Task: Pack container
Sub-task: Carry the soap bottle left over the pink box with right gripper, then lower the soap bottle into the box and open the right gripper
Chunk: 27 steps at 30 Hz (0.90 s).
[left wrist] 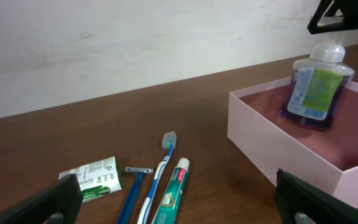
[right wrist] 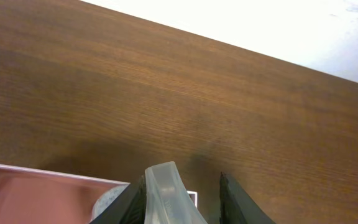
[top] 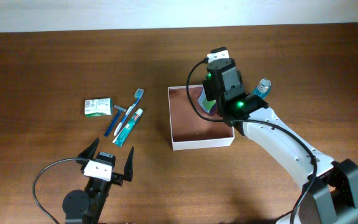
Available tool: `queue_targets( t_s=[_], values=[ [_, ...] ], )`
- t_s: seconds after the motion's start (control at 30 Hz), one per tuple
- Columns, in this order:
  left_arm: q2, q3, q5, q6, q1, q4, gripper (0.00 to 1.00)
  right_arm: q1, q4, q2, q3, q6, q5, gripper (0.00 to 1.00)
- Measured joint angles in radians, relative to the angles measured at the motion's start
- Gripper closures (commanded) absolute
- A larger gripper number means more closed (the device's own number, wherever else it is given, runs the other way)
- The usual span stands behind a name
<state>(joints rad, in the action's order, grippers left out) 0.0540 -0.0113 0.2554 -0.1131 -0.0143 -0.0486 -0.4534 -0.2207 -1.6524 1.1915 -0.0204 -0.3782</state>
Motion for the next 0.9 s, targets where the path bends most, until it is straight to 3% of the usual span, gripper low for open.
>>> queue_targets(
  t_s=[0.9],
  values=[
    [0.000,0.000,0.000,0.000,0.000,0.000,0.00,0.000,-0.011,0.000,0.015,0.043,-0.103,0.67]
  ],
)
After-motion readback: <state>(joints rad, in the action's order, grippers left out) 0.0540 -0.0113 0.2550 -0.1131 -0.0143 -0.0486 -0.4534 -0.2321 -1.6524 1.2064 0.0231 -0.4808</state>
